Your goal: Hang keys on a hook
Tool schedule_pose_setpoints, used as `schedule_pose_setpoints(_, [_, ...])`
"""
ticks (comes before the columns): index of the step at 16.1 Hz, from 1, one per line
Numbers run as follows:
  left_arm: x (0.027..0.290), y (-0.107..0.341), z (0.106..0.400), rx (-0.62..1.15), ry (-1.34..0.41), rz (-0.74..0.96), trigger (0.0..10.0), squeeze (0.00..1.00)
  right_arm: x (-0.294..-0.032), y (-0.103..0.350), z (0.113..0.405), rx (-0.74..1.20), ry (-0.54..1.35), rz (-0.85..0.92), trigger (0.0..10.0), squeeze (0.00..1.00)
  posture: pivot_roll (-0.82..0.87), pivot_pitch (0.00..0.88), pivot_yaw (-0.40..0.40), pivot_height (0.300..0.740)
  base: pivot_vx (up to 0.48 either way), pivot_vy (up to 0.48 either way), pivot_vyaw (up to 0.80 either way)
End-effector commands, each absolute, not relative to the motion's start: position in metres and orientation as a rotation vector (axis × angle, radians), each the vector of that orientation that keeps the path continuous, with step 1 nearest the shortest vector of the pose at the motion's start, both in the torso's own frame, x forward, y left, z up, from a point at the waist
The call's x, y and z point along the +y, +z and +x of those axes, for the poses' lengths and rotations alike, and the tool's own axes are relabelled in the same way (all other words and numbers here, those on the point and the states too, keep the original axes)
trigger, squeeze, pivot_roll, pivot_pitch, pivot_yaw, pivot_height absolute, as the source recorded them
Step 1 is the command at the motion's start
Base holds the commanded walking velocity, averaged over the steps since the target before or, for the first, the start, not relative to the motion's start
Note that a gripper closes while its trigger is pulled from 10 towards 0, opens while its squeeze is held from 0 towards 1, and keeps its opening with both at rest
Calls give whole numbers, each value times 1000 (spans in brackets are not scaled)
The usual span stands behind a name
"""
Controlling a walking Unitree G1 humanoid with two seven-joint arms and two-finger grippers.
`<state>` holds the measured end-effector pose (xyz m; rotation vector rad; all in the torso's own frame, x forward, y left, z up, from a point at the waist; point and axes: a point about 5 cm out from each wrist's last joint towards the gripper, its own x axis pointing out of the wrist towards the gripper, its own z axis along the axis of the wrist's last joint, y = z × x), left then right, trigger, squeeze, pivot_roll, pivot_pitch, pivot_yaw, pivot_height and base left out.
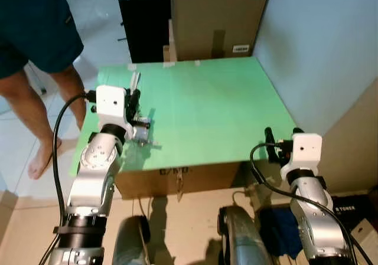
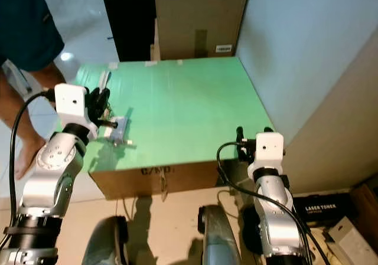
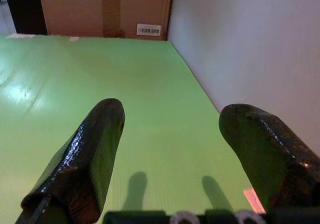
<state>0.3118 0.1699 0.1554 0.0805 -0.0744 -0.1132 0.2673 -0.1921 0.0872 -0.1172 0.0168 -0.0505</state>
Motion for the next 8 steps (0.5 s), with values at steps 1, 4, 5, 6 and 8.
schedule_pose_setpoints(1, [172, 151, 311, -63, -107, 91, 0, 0, -194, 92, 269, -1, -66, -108, 10000, 0, -127, 69, -2, 662, 0, 0, 0])
schedule_pose_setpoints(4, [169, 150, 311, -58, -113, 82, 0, 0, -194, 93, 270, -3, -69, -103, 10000, 0, -129, 71, -2, 687, 0, 0, 0])
schedule_pose_setpoints(5, [168, 150, 311, -59, -115, 81, 0, 0, -194, 93, 270, -4, -68, -104, 10000, 0, -130, 69, -2, 697, 0, 0, 0])
schedule_pose_setpoints(6, [168, 151, 312, -62, -118, 83, 0, 0, -195, 93, 270, -3, -66, -105, 10000, 0, -131, 67, -2, 707, 0, 0, 0])
schedule_pose_setpoints(8, [166, 152, 313, -72, -125, 91, 0, 0, -195, 93, 271, -2, -66, -108, 10000, 0, -131, 62, -2, 722, 0, 0, 0])
